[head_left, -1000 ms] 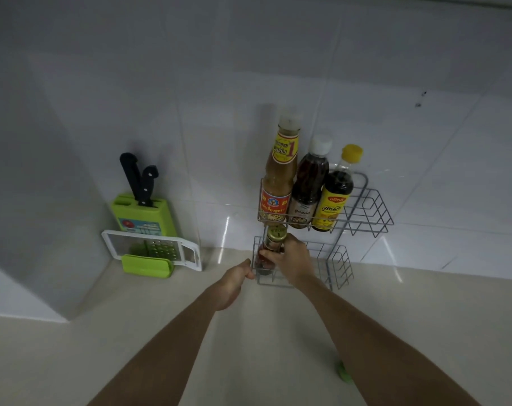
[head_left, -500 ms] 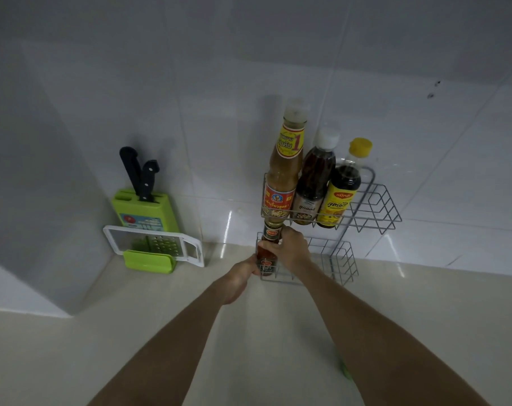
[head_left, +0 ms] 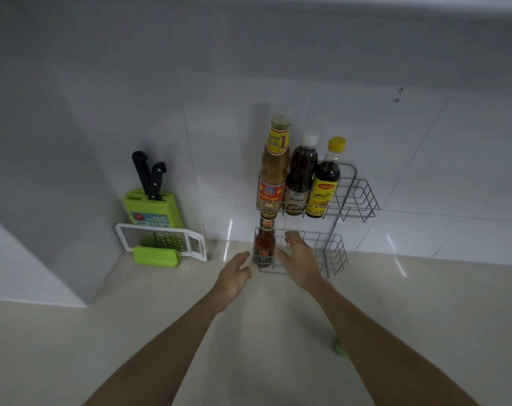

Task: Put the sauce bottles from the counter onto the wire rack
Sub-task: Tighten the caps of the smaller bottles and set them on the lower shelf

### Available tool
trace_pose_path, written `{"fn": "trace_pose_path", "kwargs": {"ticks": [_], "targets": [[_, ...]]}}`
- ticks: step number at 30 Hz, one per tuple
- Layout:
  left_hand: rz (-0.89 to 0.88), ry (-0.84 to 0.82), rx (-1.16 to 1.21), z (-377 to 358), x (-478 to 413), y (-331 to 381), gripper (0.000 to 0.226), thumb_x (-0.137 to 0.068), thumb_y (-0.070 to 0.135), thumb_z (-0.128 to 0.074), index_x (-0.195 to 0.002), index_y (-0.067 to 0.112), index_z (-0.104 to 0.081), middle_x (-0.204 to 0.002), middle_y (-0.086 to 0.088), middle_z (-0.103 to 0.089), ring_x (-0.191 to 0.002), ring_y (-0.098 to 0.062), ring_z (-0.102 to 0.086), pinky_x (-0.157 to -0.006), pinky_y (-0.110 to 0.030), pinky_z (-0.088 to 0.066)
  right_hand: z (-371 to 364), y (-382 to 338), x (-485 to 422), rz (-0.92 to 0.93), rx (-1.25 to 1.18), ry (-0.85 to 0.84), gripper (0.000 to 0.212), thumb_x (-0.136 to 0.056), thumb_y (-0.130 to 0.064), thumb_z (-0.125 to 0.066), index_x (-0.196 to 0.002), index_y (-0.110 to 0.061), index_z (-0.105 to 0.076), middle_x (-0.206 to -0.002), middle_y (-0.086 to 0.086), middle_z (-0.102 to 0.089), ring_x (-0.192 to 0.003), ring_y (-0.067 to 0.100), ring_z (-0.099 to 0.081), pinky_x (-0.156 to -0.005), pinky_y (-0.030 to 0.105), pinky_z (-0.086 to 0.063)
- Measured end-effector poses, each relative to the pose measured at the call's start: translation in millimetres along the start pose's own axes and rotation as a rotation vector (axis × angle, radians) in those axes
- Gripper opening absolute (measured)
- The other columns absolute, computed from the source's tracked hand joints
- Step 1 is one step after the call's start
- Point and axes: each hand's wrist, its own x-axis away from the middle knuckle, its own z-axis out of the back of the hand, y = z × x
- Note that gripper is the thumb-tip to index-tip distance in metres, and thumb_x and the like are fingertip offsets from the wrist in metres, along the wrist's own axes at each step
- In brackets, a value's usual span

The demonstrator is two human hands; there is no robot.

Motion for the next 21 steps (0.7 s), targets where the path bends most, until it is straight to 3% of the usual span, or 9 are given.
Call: {"fn": "trace_pose_path", "kwargs": {"ticks": [5, 8, 10, 14, 18, 21], "targets": [[-0.115, -0.053, -0.055, 5, 63, -21, 0.055, -0.086, -0.004, -0.051, -0.135, 0.021, -0.051, -0.145, -0.003, -0.048, -0.134, -0.014, -0.043, -0.111, -0.038, -0.038, 24, -2, 61, 0.143, -0.048, 0.028, 0.026, -0.091, -0.011, -0.061, -0.117, -0.007, -0.060, -0.120, 0.009, -0.066, -0.112, 0.022, -0.060, -0.090, 0.021, -0.041], [-0.144, -0.100, -0.064, 4, 109, -44, 0.056, -0.084, -0.010, -0.049, -0.131, 0.019, -0.054, -0.141, -0.001, -0.052, -0.133, -0.012, -0.044, -0.101, -0.025, -0.044, 33, -4, 103, 0.242, -0.027, -0.025, 0.019, -0.091, -0.009, -0.060, -0.108, -0.012, -0.067, -0.115, 0.003, -0.068, -0.106, 0.016, -0.062, -0.091, 0.019, -0.043], [-0.150, -0.111, -0.045, 3, 137, -60, 0.057, -0.082, -0.017, -0.047, -0.130, 0.015, -0.054, -0.137, -0.003, -0.054, -0.134, -0.015, -0.045, -0.097, -0.019, -0.042, 37, -8, 126, 0.306, -0.035, -0.061, 0.017, -0.091, -0.008, -0.060, -0.105, -0.012, -0.069, -0.112, 0.003, -0.070, -0.104, 0.016, -0.063, -0.095, 0.025, -0.048], [-0.145, -0.215, -0.130, 1, 189, -86, 0.072, -0.073, -0.029, -0.040, -0.135, 0.006, -0.047, -0.138, -0.005, -0.050, -0.135, -0.016, -0.041, -0.108, -0.017, -0.030, 47, -17, 164, 0.404, -0.045, -0.173, 0.016, -0.091, -0.008, -0.061, -0.100, -0.015, -0.072, -0.103, -0.003, -0.073, -0.096, 0.007, -0.065, -0.091, 0.024, -0.051], [-0.123, -0.423, -0.265, -6, 232, -115, 0.082, -0.070, -0.015, -0.055, -0.143, 0.018, -0.039, -0.142, 0.013, -0.042, -0.131, 0.001, -0.038, -0.092, 0.006, -0.030, 53, -23, 202, 0.433, -0.071, -0.383, 0.010, -0.089, -0.023, -0.064, -0.094, -0.026, -0.073, -0.092, -0.016, -0.072, -0.087, -0.002, -0.065, -0.082, 0.017, -0.052], [-0.108, -0.390, -0.294, -25, 246, -134, 0.079, -0.069, 0.011, -0.075, -0.138, 0.033, -0.044, -0.134, 0.017, -0.050, -0.122, 0.000, -0.048, -0.091, -0.005, -0.041, 54, -24, 231, 0.434, -0.065, -0.537, 0.023, -0.080, -0.051, -0.069, -0.090, -0.031, -0.071, -0.087, -0.016, -0.072, -0.084, -0.003, -0.065, -0.075, 0.016, -0.053]]}}
